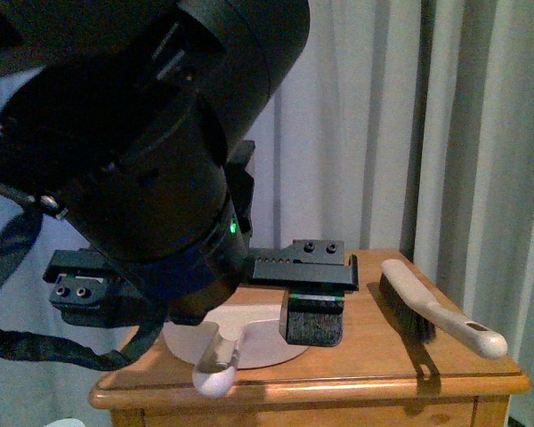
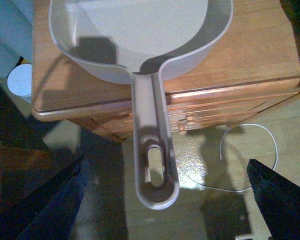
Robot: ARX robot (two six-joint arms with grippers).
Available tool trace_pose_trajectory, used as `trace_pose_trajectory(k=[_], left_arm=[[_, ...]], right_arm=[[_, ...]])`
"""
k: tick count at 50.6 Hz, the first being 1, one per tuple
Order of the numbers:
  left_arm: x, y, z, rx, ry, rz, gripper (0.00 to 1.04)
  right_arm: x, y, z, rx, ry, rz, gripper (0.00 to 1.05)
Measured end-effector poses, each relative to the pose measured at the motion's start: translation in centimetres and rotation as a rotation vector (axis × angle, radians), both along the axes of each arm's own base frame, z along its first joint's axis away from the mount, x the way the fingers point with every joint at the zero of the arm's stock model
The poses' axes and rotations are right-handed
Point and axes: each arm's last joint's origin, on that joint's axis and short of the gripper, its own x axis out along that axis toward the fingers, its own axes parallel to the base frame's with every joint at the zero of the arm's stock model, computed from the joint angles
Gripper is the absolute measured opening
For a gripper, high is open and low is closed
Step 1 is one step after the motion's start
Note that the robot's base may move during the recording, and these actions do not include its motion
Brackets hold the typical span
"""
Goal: Clean up trash
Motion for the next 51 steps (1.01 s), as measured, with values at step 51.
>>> trace_pose_trajectory(k=[51], left_arm=[[5.2, -0.8, -7.0, 0.073, -0.002, -0.002, 0.97]], right_arm=[[0.0, 0.0, 0.0, 0.000, 0.000, 0.000, 0.97]])
